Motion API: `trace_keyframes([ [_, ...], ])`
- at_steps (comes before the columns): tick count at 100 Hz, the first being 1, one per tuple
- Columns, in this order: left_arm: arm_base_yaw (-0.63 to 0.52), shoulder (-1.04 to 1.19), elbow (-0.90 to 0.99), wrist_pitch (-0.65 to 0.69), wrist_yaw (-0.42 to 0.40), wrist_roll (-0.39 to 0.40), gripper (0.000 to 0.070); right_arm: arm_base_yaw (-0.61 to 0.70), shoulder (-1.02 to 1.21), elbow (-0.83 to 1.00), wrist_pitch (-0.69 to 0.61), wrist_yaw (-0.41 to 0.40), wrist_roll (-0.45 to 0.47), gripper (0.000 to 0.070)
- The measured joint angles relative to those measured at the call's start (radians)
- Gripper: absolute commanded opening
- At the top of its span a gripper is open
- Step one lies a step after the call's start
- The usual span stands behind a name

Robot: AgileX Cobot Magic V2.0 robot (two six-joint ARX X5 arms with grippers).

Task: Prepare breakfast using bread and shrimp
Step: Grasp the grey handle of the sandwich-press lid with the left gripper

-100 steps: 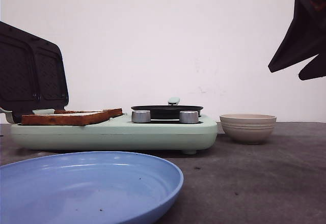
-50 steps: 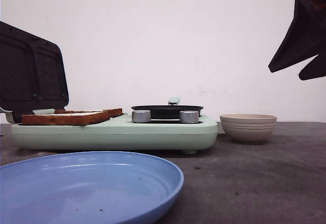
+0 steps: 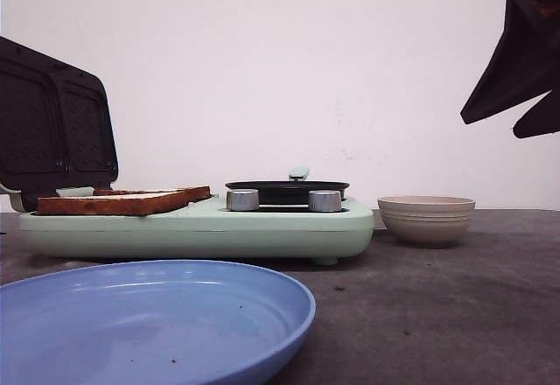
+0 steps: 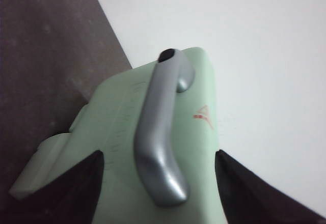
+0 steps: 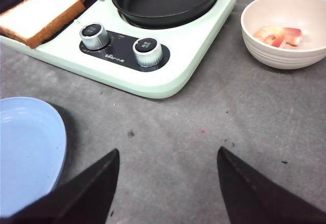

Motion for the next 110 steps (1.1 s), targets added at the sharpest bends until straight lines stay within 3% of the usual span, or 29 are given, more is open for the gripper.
trace_keyframes([
  [85, -0.036, 0.100, 0.010, 0.120, 0.026, 0.006, 0.0344, 0.000, 0.000, 0.000, 0.001, 0.000, 0.014, 0.0369],
  [98, -0.048, 0.108, 0.010, 0.142, 0.026, 0.001, 0.0224, 0.000, 0.000, 0.000, 0.001, 0.000, 0.018, 0.0369],
  [106, -0.052, 0.108, 0.010, 0.170, 0.025, -0.003, 0.0211, 0.000, 0.000, 0.000, 0.001, 0.000, 0.018, 0.0369],
  [110, -0.052, 0.108, 0.010, 0.171, 0.024, -0.006, 0.0172, 0.000, 0.000, 0.000, 0.001, 0.000, 0.019, 0.0369],
])
